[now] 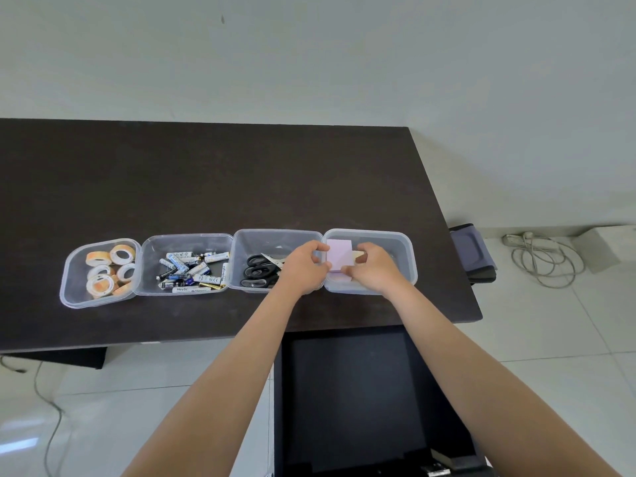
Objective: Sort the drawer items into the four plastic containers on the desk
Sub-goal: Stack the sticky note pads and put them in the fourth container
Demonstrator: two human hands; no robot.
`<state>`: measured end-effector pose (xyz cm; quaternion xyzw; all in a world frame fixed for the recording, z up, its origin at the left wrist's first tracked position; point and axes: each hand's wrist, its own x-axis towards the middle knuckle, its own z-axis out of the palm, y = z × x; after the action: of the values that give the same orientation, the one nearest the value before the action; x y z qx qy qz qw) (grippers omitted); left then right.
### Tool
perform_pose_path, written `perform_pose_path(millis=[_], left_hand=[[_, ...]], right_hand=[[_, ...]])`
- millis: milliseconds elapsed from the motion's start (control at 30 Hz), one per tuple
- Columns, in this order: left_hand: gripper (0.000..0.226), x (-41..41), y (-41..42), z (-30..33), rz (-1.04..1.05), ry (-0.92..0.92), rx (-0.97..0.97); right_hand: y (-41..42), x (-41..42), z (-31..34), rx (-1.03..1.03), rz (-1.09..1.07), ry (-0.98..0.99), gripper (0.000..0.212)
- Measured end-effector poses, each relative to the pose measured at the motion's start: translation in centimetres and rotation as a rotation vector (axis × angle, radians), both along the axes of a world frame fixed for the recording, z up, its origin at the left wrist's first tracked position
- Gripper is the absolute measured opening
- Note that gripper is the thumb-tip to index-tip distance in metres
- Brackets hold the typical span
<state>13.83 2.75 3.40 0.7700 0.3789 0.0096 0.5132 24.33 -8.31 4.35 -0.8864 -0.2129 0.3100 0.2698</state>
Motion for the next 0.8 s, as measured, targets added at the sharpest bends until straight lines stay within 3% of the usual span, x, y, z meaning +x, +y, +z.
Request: perform_pose_path(millis=[133,300,600,733,800], left_hand=[[0.040,-1.9,-2.1,0.2,0.036,-0.110,0.230],[0.031,-7.2,-6.8,-0.1,0.195,-0.369,0.359],[0.041,-18.7,-17.8,-5.4,0.321,-0.032,0.159],[0.047,-23.2,-21.8,-8.0,0.347,0.126,0.147],[0.053,-24.9,-22.8,-9.0,0.369,0.194,0.112]], right_hand=[[-2.8,-2.1,0.3,0.266,-0.118,-0.185,0.051],[-9.0,-9.1,-1.3,0.535,-0.144,-0.396,0.031],[-21.8,-23.6,-8.9,0.428,-0.262,-0.057,0.028],[-25.7,-27.8,-11.0,0.341,-0.593,0.131,0.030],[-26.6,-28.5,-11.6,0.279,-0.730,0.284,0.049]])
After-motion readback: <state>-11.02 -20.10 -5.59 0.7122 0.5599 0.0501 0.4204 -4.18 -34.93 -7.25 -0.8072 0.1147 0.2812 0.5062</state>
